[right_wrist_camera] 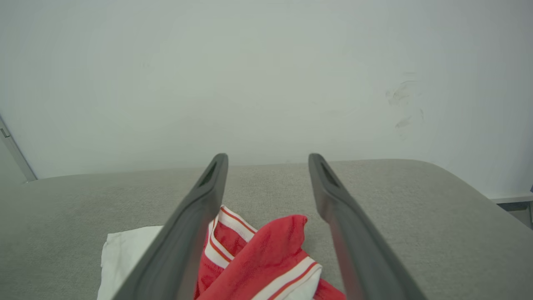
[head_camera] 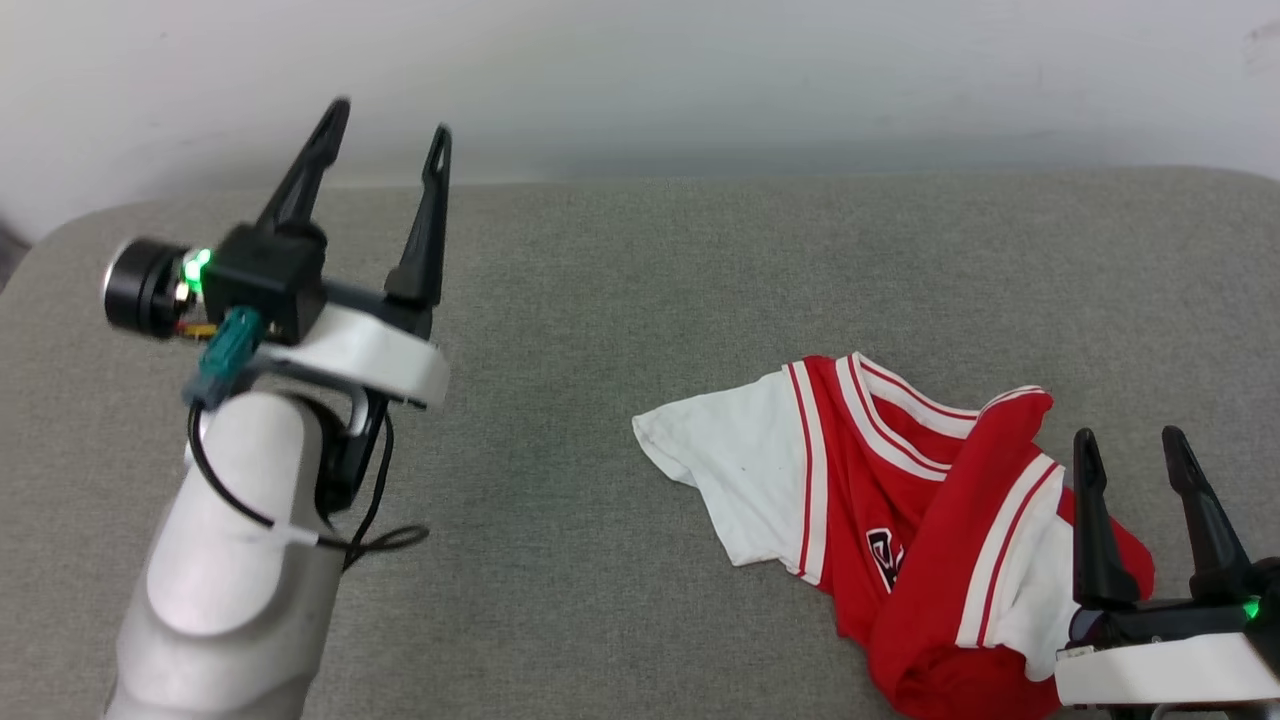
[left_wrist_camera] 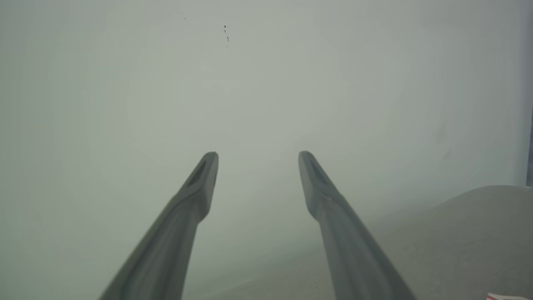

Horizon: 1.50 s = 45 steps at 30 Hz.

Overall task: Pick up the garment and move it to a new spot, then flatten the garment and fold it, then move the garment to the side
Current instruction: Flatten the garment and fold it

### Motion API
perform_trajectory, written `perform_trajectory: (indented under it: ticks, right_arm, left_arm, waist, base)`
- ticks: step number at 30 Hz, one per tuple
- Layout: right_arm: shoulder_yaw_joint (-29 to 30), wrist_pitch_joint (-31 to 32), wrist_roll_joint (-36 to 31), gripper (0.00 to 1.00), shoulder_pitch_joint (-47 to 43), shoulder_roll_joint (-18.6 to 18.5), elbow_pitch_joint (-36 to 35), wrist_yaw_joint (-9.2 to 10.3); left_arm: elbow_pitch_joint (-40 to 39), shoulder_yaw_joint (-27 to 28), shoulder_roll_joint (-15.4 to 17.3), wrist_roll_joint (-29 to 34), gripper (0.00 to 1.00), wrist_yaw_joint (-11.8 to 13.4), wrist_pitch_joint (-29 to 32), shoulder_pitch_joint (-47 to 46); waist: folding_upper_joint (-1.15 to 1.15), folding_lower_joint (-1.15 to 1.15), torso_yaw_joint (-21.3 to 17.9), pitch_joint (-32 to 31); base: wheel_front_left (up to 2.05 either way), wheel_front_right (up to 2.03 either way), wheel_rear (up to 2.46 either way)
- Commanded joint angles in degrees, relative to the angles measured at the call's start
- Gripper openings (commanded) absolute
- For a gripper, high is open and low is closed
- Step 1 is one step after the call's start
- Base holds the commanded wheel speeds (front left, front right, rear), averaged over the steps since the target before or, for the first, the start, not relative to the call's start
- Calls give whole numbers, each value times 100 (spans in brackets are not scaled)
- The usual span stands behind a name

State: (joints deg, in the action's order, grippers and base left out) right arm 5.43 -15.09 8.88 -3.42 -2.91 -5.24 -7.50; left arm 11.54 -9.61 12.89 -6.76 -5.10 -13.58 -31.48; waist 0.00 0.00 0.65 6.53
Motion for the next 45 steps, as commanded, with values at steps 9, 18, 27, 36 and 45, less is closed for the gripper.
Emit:
perform_trajectory:
  ticks: [9,18,27,36,45]
  right_arm:
    - [22,-12,39,100,313,7,-55,2]
    - [-24,-12,49,100,541,7,-62,2]
    - [-59,-12,95,100,739,6,-106,2]
    - [-80,-12,163,100,940,6,-88,2]
    - [-32,-12,132,100,897,7,-43,2]
  left_arm:
    - [943,-919,102,-475,100,-219,1446,-1666]
    - [1351,-3311,569,-2469,100,-224,3868,-2762]
    - [1215,-5098,1068,-4119,100,-224,5491,-3511]
    - [1475,-6224,1345,-4743,100,-226,5946,-3517]
    - [1389,-6421,1368,-4708,0,-231,5990,-3165]
  waist:
    - [0,0,-253,535]
    - [0,0,-465,877]
    - [0,0,-704,1243]
    - [0,0,-892,1508]
    - [0,0,-835,1452]
  base:
    - [0,0,0]
    - [0,0,0]
    - [0,0,0]
    - [0,0,0]
    - [0,0,0]
